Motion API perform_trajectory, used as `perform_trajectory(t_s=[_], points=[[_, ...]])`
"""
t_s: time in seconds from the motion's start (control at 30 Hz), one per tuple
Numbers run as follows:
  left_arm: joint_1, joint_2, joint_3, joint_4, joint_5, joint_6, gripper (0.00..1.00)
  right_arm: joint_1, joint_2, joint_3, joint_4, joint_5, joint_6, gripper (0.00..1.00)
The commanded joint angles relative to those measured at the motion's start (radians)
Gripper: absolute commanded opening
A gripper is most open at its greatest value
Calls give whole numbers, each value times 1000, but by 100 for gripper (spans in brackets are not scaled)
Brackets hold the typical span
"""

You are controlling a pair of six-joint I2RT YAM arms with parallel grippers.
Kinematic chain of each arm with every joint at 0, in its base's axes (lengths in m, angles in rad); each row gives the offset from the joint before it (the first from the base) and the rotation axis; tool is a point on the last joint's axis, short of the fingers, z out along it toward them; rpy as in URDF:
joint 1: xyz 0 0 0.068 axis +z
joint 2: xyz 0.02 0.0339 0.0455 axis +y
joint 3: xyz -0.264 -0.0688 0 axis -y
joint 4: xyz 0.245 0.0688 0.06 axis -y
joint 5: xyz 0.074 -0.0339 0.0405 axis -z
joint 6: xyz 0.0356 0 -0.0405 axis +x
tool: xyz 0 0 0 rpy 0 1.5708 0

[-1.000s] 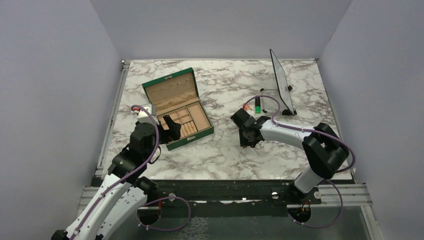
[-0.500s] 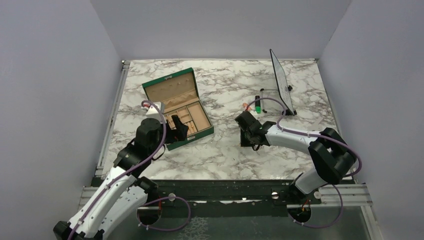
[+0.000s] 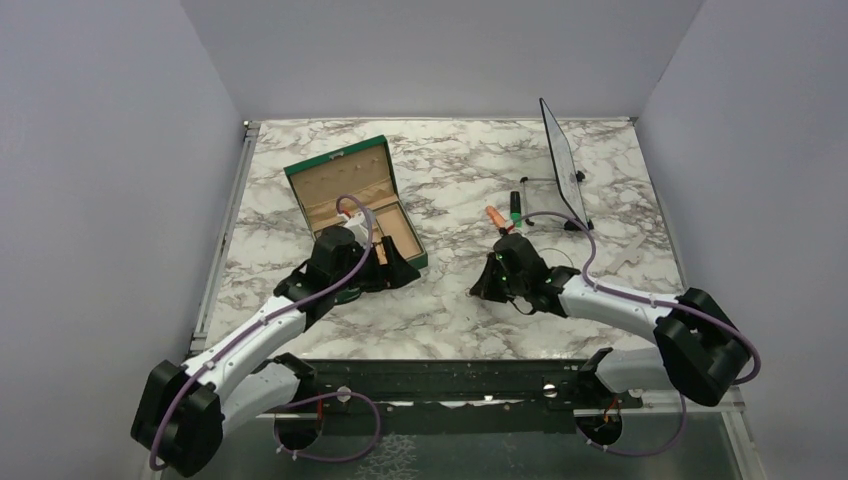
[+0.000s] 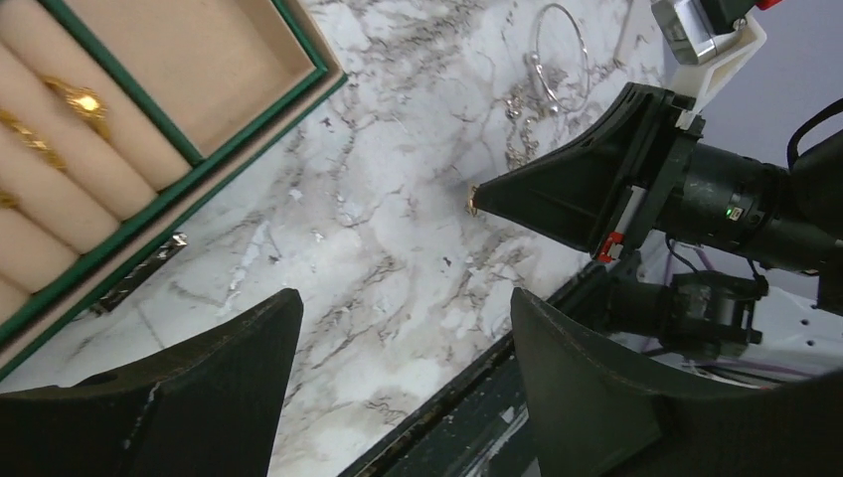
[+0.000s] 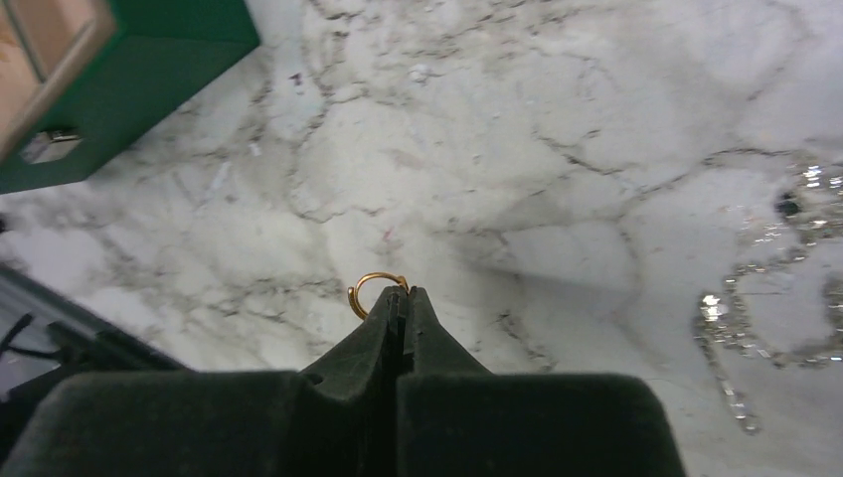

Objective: Organize the mixed jewelry

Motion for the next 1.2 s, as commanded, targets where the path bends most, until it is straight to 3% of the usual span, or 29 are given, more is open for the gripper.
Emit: perform_trajectory(t_s=[0.0,0.17,0.27,0.4,0.57,0.8,1.07,1.17], points=[[-1,86,-30,283,182,-147,77,-2,-62,-42,190,-153,107,1],[-18,184,-11,343,215,-168,74,-2,-97,-47,229,-207,123,1],[-38,219,-4,368,231,-166,59,-2,-105,-36,239,-245,115,1],[-61,231,19,369,225,-155,48,-3,-132,-15,233,-254,92,1],[-89,258,27,371,239,-151,48,-2,-142,18,207,-257,77,1],[-136,313,64,374,260,-134,55,-3,-136,10,240,-285,104,1],[-147,323,58,389,238,-137,33,-3,-140,-4,242,-292,110,1],[-147,334,57,397,240,-143,30,-2,-139,-7,245,-296,110,1]])
